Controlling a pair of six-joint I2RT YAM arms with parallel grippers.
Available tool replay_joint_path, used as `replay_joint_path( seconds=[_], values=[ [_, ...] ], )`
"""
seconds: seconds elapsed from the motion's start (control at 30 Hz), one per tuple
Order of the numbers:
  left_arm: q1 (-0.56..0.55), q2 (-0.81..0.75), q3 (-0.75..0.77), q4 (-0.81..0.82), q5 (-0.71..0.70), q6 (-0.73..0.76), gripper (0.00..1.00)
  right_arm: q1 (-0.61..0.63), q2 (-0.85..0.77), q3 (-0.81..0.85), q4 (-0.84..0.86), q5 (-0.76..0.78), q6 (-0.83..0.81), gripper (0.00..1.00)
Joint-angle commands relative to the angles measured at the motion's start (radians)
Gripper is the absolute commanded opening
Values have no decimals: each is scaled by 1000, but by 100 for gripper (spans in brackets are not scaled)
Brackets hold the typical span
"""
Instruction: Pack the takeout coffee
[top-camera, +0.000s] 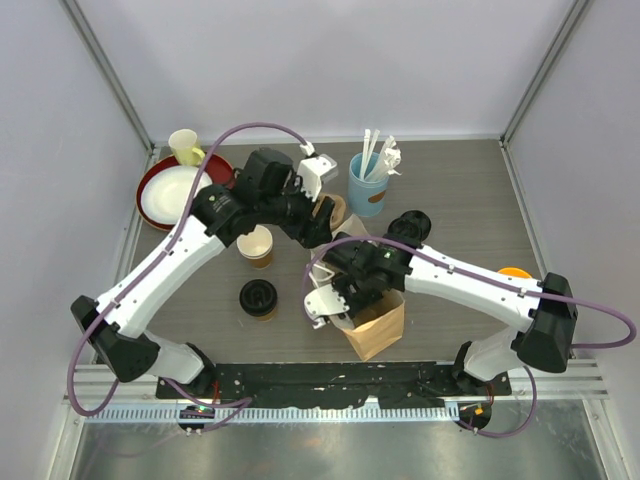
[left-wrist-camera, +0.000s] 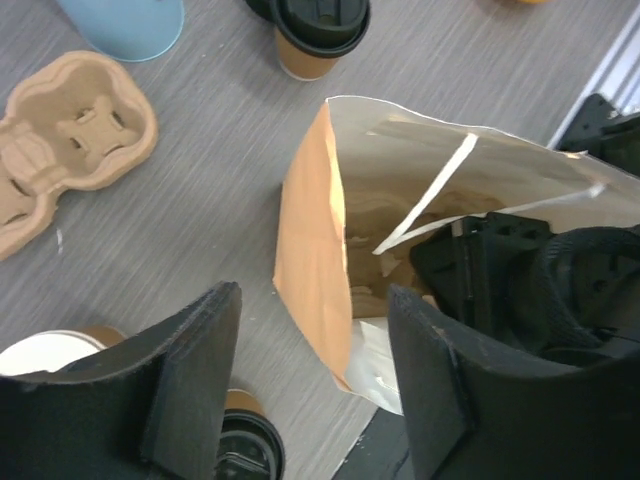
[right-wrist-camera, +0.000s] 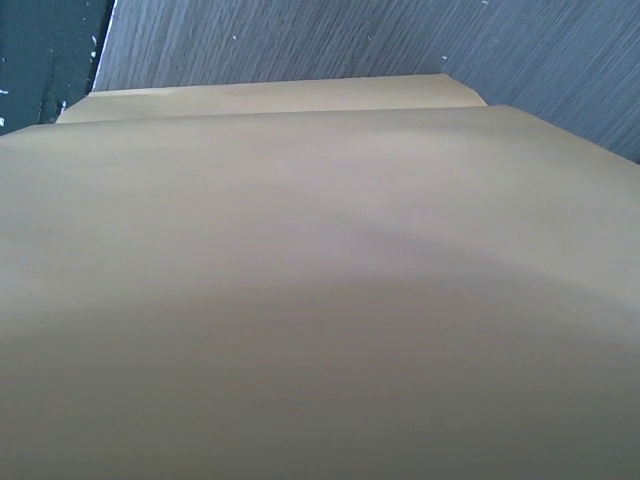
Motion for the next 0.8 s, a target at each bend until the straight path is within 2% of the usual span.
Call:
replay_joint_path(
  seconds=[0.0,0.2,0.3,0.33,0.37,0.57,0.67,0.77],
  values=[
    [-27,-15,-22,-36,-92,60,59,6,-19,21,7,-11,-17,1],
    [-46,-24,-91,-21,-92,65,42,28,-29,38,-14,-1,-16,1],
    [-46,-23,-84,-33,-78,70,22,29,-17,53,-32,1,-14,1],
    [-47,-20,-69,-35,-83,71,7,29,-13,58,-38,-2,-14,1],
    [-46,-20,-56,-43,-95,77,0,28,4,63,-51,-2,-13,1],
    [-37,13,77,-203,-121,96,0,14,122,150,-141,-4,6,1],
    [21,11,70,-158,-103,100,0,-1,159,165,-126,15,18,1],
    [89,16,8,-83,33,88,0,-6,165,139,-63,-57,42,1]
  ],
)
